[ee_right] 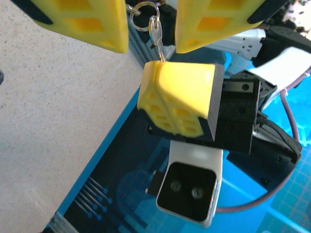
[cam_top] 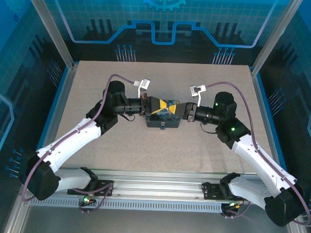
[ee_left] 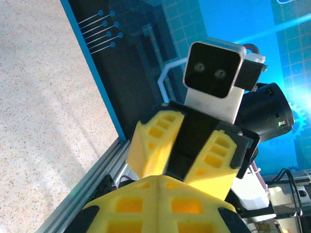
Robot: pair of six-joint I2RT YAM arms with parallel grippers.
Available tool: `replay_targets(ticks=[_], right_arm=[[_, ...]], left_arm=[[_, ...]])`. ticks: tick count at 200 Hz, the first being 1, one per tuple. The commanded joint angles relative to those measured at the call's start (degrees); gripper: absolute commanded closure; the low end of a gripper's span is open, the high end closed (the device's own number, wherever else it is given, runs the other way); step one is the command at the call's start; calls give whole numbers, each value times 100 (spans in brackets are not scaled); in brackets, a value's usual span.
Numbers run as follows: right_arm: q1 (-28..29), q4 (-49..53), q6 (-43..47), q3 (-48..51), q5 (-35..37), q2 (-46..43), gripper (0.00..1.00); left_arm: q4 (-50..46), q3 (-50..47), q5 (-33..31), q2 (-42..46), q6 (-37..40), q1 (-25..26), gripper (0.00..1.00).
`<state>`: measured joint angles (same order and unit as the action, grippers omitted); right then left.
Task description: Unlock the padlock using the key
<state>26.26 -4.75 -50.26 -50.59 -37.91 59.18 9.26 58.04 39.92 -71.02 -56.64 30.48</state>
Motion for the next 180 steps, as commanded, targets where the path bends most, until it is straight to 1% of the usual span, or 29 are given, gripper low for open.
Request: replay_targets(ticks=[1, 30, 52, 56, 81, 123, 154, 164, 180], right_arm=[[-86, -186, -122, -13, 241, -218, 57], [-54, -881, -552, 592, 681, -504, 49], [89, -1036, -653, 821, 1052, -651, 47], [113, -1230, -672, 858, 1084, -661, 47], [217, -1607, -853, 967, 1128, -621, 51], [397, -1770, -876, 859, 1151, -402, 51], [533, -1906, -885, 770, 1154, -213, 58], [562, -1941, -889, 741, 1148, -158, 62], [607, -1974, -889, 717, 1155, -98, 66]], left_arm=[[85, 13, -220, 78, 46, -16, 100], [259, -82, -403, 124, -85, -22, 100], [374, -113, -419, 99, -168, -17, 100], [383, -116, -424, 98, -167, -16, 100], [393, -135, -453, 102, -179, -17, 100], [467, -196, -459, 104, -220, -16, 100], [489, -210, -468, 114, -240, -24, 100], [489, -214, -459, 115, -235, -17, 100], [476, -221, -459, 124, -230, -18, 100]])
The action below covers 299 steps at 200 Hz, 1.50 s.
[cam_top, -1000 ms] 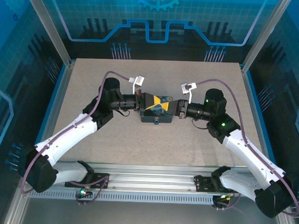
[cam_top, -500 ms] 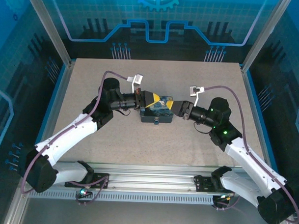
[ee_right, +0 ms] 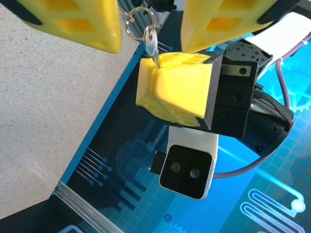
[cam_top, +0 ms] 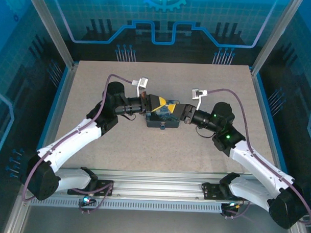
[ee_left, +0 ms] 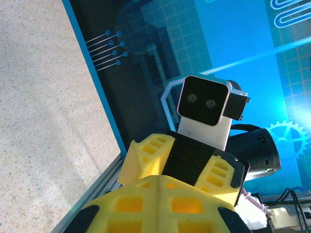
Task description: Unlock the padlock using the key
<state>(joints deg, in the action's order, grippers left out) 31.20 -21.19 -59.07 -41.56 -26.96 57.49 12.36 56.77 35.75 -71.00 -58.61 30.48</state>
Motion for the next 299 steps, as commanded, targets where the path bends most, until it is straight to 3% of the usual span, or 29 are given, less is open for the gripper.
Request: replay_targets(ticks=[1, 43, 70, 80, 94, 109, 215, 247, 299], right_arm=[[113, -336, -13, -186, 59, 74, 66], [155, -355, -10, -144, 92, 111, 80], [145, -315, -4, -92, 177, 61, 81], [132, -315, -8, -74, 208, 38, 78], [130, -277, -8, -92, 238, 25, 62], [129, -286, -8, -116, 229, 25, 61], [129, -341, -13, -46, 158, 18, 87], [132, -375, 14, -63, 9, 27, 100], [129, -211, 141, -63, 51, -37, 100]], left_arm=[[163, -91, -41, 122, -35, -17, 100], [159, -98, -47, 139, -21, -17, 100], [170, -104, -33, 140, -20, -16, 100], [170, -112, -24, 139, -22, -17, 100], [169, -112, -15, 152, -28, -18, 100], [160, -121, -15, 156, -31, -16, 100], [144, -131, -67, 201, -18, -16, 100], [144, -112, -67, 174, -11, -16, 100], [188, -93, -77, 204, -22, -16, 100]])
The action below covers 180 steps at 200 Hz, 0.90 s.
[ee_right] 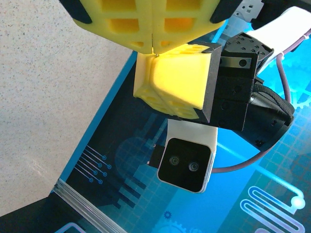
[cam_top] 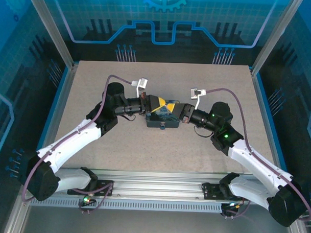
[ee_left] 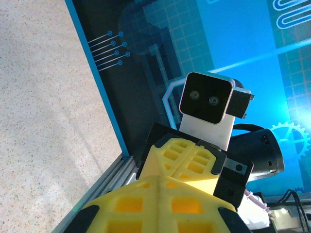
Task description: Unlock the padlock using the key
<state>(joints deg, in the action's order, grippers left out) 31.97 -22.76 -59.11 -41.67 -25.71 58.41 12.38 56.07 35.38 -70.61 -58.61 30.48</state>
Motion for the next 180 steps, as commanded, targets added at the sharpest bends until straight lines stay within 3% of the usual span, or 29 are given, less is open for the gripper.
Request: replay_targets(ticks=[1, 7, 17, 26, 73, 96, 125, 166, 180], right_arm=[[49, -53, 146, -52, -74, -128, 100], [49, -37, 141, -58, -82, -121, 100], [47, 36, 129, -85, -92, -108, 83], [49, 23, 112, -90, -115, -94, 77], [83, -97, 92, -36, -136, -122, 77], [87, -104, 87, -43, -205, -102, 71], [84, -117, 103, -34, -207, -98, 76], [69, -129, 119, -7, -128, -102, 100], [60, -152, 128, 9, -111, -100, 100]], left_arm=[[186, -25, -40, 163, -25, -16, 100], [183, -26, -40, 169, -19, -16, 100], [185, -26, -53, 166, -35, -20, 100], [190, -30, -72, 169, -43, -16, 100], [282, -61, -127, 144, -100, -17, 100], [282, -69, -135, 135, -114, -16, 100], [290, -87, -136, 113, -117, -16, 100], [324, -139, -102, 118, -141, -16, 100], [344, -161, -92, 127, -144, -21, 100]])
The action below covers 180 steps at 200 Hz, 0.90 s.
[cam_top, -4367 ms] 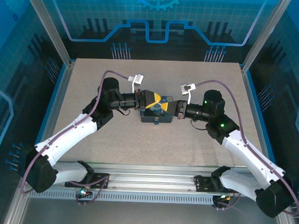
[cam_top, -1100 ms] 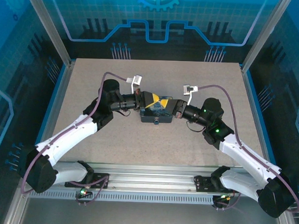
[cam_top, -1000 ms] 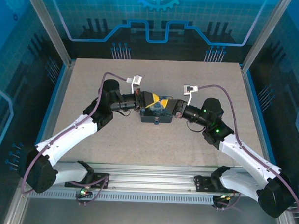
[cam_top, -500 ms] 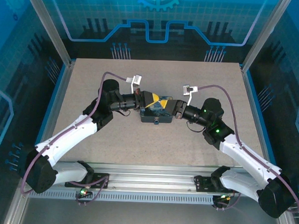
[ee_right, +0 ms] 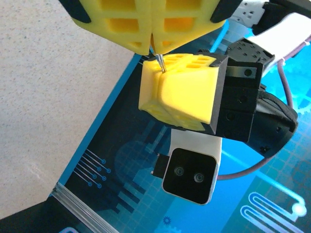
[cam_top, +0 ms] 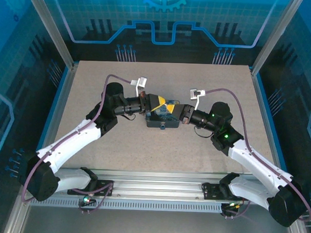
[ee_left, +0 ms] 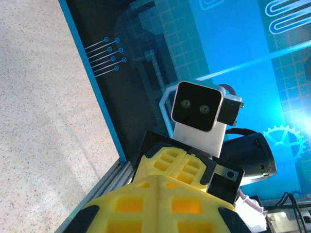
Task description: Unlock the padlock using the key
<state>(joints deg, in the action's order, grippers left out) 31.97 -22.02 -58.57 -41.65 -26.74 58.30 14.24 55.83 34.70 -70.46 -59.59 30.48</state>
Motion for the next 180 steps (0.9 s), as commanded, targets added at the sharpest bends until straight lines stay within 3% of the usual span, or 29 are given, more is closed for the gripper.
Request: replay_targets(ticks=[1, 60, 90, 127, 134, 180], right_arm=[[62, -230, 69, 12, -3, -90, 100], [27, -43, 260, 16, 107, -212, 100], [-61, 273, 395, 71, 226, -425, 100], [-186, 999, 673, 82, 381, -763, 100], [-208, 1143, 726, 83, 441, -827, 100], [-275, 2184, 1203, 34, 835, -1133, 100]], left_arm=[[158, -140, -29, 116, -45, -23, 100], [154, -169, 12, 128, -29, -20, 100], [-159, -187, -185, 247, 123, -34, 44], [-679, -380, -550, 603, 526, -59, 15], [-798, -421, -598, 656, 607, -60, 2], [-1545, -918, -1109, 943, 993, -68, 1]])
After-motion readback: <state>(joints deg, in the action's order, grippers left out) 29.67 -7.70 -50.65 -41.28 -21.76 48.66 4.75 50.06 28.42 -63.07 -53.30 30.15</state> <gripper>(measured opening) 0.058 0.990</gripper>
